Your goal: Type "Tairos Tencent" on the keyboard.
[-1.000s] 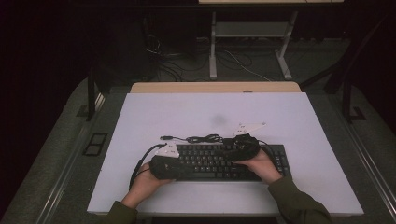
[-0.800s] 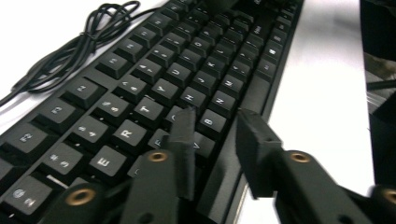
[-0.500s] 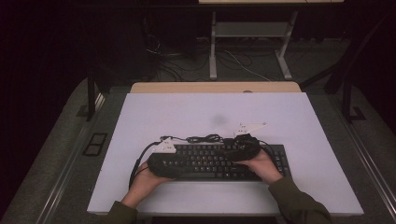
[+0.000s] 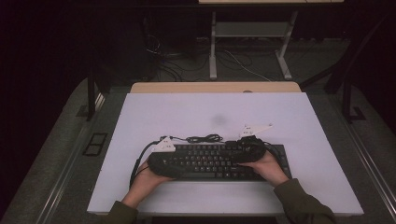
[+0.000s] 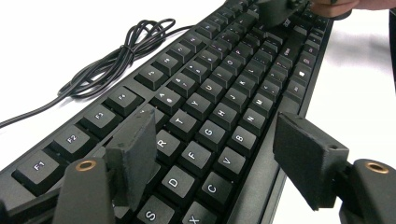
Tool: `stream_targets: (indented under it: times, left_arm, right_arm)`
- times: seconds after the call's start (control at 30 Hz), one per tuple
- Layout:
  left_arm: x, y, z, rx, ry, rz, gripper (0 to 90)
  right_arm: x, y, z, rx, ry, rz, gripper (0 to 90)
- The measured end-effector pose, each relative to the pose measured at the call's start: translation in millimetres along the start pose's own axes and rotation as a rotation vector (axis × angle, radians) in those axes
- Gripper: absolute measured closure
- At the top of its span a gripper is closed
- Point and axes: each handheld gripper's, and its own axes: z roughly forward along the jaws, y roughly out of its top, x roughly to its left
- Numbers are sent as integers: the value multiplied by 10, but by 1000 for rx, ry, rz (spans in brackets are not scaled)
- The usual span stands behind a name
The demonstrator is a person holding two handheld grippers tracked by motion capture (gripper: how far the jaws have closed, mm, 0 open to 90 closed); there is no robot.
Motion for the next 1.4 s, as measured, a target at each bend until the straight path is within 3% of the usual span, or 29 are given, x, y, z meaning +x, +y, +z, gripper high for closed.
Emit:
stream_targets:
  times: [0.33, 0.8, 1.07, 1.4]
  left_arm:
    - [-13, 18, 35, 1, 8, 1, 244]
    - [-10, 42, 54, -1, 15, 7, 234]
    - [-8, 45, 57, -2, 20, 6, 226]
    - [-6, 42, 50, -2, 24, 8, 224]
  right_arm:
    - [24, -93, -169, 6, 29, -10, 593]
    - [50, -232, -403, 25, 46, -39, 882]
    - [45, -319, -484, 44, 48, -43, 891]
    - [77, -371, -361, 113, 58, -66, 891]
